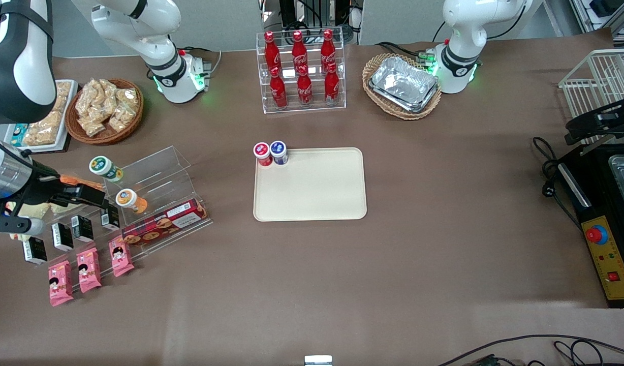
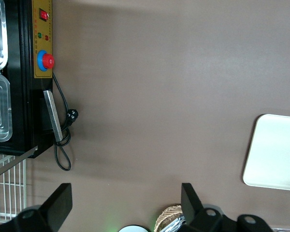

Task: Place sandwich on tray
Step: 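Move the right gripper over the wrapped sandwiches in the acrylic rack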

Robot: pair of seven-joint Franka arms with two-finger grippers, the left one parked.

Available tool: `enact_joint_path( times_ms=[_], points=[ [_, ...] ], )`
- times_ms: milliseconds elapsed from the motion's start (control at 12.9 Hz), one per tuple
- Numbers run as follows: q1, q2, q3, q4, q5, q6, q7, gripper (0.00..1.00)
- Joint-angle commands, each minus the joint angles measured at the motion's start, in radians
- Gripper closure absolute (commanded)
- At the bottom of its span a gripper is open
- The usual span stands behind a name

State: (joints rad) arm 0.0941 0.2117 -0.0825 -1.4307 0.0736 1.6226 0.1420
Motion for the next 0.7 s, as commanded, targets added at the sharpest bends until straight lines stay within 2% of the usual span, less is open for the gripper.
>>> enact_joint_path(
  times_ms=[0,233,388,543,621],
  points=[
    [-0.011,-0.005,0.006,0.007,0.008,-0.004,0.010,0.00],
    [-0.013,-0.003,0.006,0.010,0.006,-0.004,0.008,0.00],
    [-0.010,-0.014,0.003,0.009,-0.020,-0.016,0.019,0.00],
    [-0.007,-0.038,0.007,0.006,-0.159,-0.024,0.018,0.00],
    [-0.008,-0.051,0.006,0.003,-0.164,-0.041,0.018,0.00]
  ],
)
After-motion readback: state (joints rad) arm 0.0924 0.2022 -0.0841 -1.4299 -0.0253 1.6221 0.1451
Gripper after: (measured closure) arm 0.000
